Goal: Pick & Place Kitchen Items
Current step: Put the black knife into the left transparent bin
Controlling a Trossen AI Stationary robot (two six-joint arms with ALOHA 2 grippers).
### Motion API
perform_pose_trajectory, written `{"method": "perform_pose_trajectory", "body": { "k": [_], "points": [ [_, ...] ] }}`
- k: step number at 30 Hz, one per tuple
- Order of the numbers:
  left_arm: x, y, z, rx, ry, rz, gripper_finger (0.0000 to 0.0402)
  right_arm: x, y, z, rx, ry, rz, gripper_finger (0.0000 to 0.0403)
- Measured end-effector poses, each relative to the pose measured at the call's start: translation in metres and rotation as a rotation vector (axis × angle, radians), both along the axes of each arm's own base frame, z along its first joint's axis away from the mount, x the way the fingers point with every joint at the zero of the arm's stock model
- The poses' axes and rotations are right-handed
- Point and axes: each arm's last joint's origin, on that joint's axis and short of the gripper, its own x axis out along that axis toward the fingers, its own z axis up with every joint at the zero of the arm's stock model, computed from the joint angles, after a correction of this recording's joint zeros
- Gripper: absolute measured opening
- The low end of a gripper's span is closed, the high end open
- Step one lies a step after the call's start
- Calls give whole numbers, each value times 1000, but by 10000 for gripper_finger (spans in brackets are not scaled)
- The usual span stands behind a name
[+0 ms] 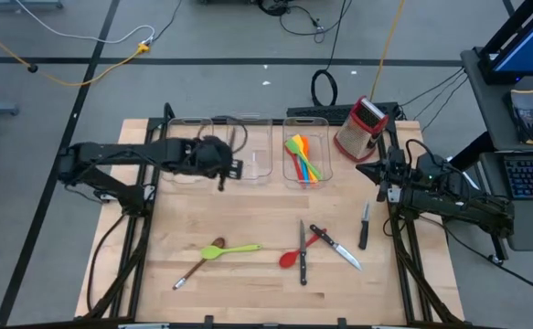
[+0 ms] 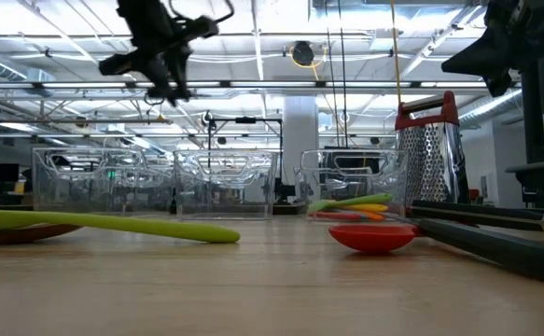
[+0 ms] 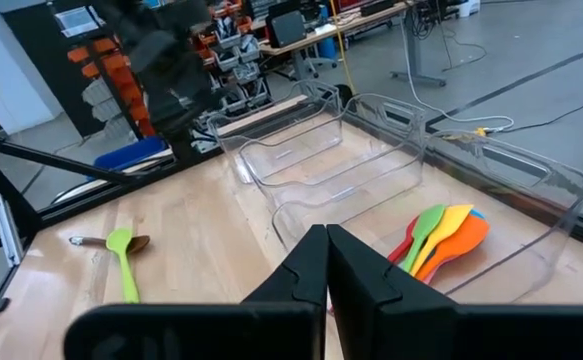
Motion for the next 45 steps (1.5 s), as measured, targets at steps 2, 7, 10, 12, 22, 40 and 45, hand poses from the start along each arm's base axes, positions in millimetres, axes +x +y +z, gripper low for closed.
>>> {"method": "perform_pose_trajectory", "body": {
  "k": [2, 7, 10, 12, 22, 40, 45],
  "points": [
    [-11, 9, 1, 11, 60, 48, 56, 0, 0, 0, 4, -1, -1, 0],
    [-31, 35, -4, 8, 227, 127, 58, 0, 0, 0, 6, -2, -2, 0],
    [-43, 49, -6, -3, 321, 146, 58, 0, 0, 0, 6, -2, -2, 0],
    [-50, 58, -8, -12, 373, 159, 58, 0, 0, 0, 6, -2, -2, 0],
    [-73, 86, -16, -125, 411, 299, 59, 0, 0, 0, 6, -2, -2, 0],
    [-80, 93, -68, -260, 293, 569, 60, -1, -1, -2, 20, 17, -27, 0],
    [-84, 98, -69, -271, 276, 633, 60, -1, 0, -4, 39, 29, -30, 0]
  ]
}}
